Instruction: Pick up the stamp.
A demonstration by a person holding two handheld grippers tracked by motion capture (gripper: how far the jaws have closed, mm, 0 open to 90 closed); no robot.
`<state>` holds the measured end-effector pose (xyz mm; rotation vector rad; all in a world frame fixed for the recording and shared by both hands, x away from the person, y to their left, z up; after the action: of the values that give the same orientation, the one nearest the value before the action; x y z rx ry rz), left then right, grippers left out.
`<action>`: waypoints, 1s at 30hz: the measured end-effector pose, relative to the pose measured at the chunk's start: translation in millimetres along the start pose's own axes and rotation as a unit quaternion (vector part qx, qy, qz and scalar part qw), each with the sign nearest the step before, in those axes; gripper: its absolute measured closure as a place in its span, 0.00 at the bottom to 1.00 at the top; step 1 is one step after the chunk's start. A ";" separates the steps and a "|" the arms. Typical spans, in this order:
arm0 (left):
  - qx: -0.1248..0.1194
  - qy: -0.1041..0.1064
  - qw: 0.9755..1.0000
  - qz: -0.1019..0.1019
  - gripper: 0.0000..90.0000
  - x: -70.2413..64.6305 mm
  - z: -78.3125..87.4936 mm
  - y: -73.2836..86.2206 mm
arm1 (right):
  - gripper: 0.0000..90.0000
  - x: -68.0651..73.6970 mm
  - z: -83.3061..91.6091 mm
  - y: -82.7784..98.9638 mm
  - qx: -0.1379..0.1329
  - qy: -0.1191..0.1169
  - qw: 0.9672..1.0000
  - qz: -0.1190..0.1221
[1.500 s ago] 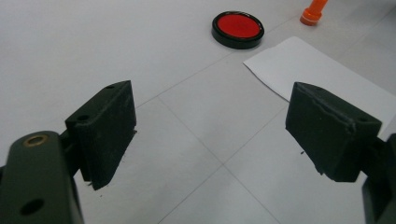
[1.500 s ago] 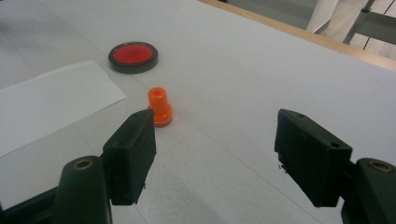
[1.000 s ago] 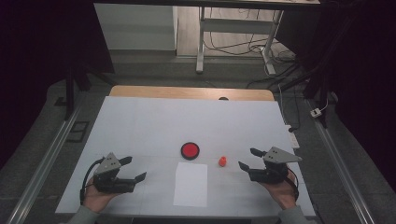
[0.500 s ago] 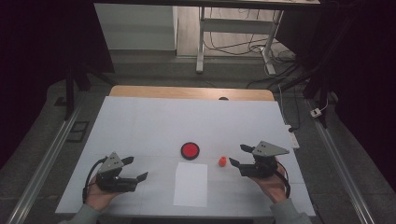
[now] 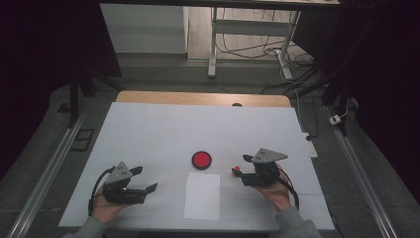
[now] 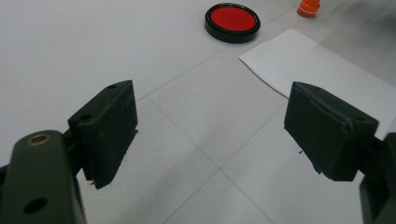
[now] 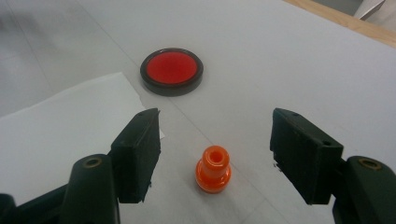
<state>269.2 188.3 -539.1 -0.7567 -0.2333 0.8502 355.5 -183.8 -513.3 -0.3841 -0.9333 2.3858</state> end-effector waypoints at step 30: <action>0.007 -0.005 1.000 -0.003 0.20 0.9 -1.0 3.0 | 0.62 -1.4 -30.8 15.0 0.043 0.013 0.999 -0.007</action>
<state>268.5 189.7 -541.9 -0.7388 -0.2378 0.8489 364.5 -177.3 -545.8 -0.3726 -0.8165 2.3928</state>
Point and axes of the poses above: each handheld gripper's, and its own axes: z roughly backward along the jaws, y roughly out of its underside, x roughly to its left, the point moved 5 cm from there along -z, roughly forward along the jaws, and after that the axes turned 12 degrees about x, right-handed, at the moved point
